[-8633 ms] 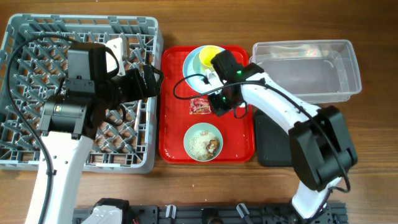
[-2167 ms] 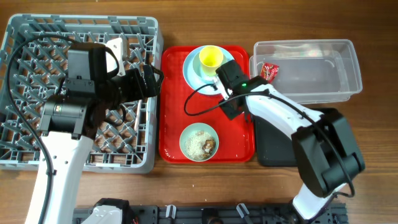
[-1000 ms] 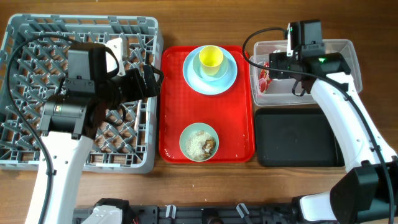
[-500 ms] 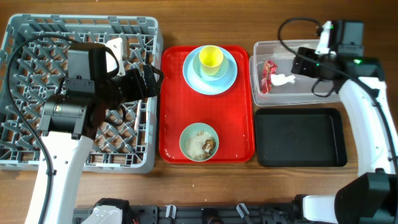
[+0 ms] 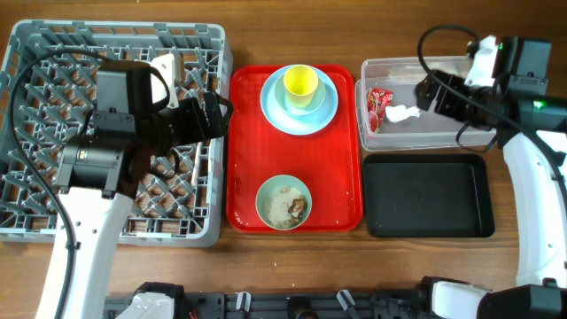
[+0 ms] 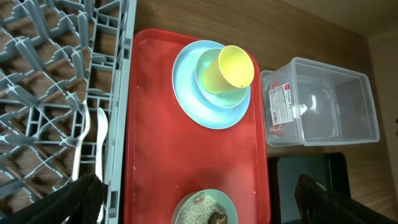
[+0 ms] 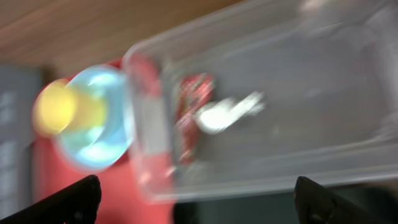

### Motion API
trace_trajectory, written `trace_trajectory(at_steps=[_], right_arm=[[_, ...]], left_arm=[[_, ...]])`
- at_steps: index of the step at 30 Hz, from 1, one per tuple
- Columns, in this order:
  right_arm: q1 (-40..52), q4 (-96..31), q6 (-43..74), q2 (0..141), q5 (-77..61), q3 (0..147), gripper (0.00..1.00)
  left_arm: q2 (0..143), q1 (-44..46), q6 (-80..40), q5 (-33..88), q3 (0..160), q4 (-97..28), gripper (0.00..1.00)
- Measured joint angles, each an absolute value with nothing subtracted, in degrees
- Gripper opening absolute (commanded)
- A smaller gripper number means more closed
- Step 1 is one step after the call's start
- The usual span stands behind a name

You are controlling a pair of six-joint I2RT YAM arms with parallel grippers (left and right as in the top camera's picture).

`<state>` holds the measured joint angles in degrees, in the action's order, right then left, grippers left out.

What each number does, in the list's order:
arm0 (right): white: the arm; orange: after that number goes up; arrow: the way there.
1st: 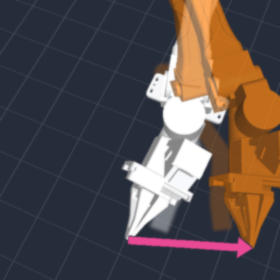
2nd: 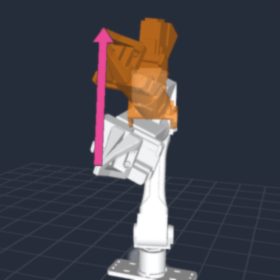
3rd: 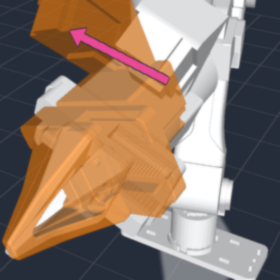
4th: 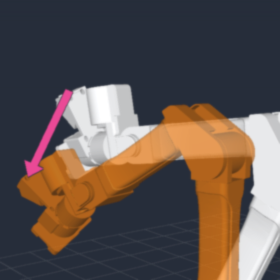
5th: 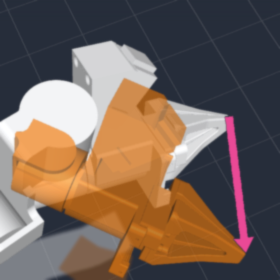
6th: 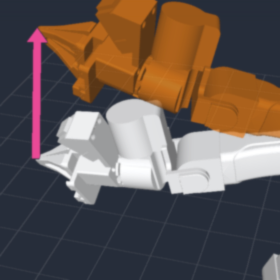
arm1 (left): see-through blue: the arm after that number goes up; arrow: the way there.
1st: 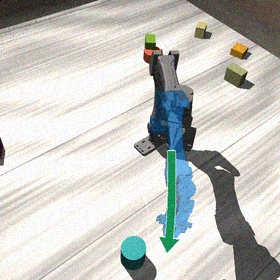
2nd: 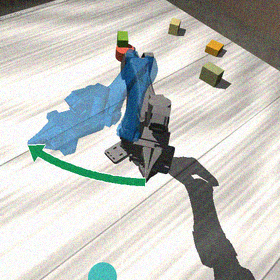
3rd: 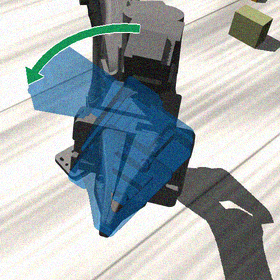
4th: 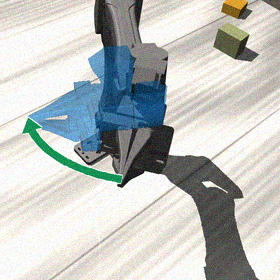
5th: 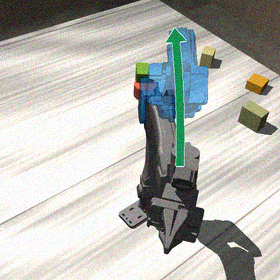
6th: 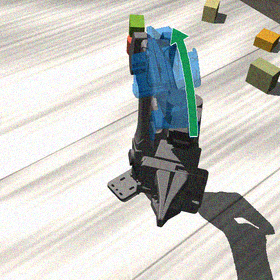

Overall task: Sort waste into correct bins and load items into the dishwasher rack
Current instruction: 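Reach the right gripper to the rim of the green rice bowl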

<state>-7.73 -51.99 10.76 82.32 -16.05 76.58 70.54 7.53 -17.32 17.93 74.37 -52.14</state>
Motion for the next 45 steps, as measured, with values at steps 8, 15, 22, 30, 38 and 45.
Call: trace_trajectory(at_steps=[8, 15, 22, 30, 38, 45], right_arm=[[6.94, -66.06, 10.85, 82.3, -36.47, 75.77, 0.59], [35.03, -50.19, 19.53, 82.32, -30.89, 60.05, 0.04], [47.33, -31.44, 23.29, 82.39, -16.88, 46.83, 0.05], [47.92, -25.17, 24.43, 82.67, -3.31, 46.19, 0.05], [47.92, -22.39, 27.44, 87.55, -0.64, 46.19, 0.04], [47.9, -27.83, 31.94, 87.55, 10.79, 46.19, 0.04]], left_arm=[[70.54, 7.53, -17.32, 17.93, 74.35, -52.14, 1.0], [70.54, 7.53, -17.32, 17.96, 74.37, -52.21, 1.0], [70.54, 7.53, -17.32, 17.96, 74.37, -52.14, 1.0], [70.54, 7.53, -17.32, 17.93, 74.37, -52.16, 1.0], [70.54, 7.53, -17.32, 17.93, 74.37, -52.14, 1.0], [70.54, 7.53, -17.32, 17.96, 74.37, -52.14, 1.0]])
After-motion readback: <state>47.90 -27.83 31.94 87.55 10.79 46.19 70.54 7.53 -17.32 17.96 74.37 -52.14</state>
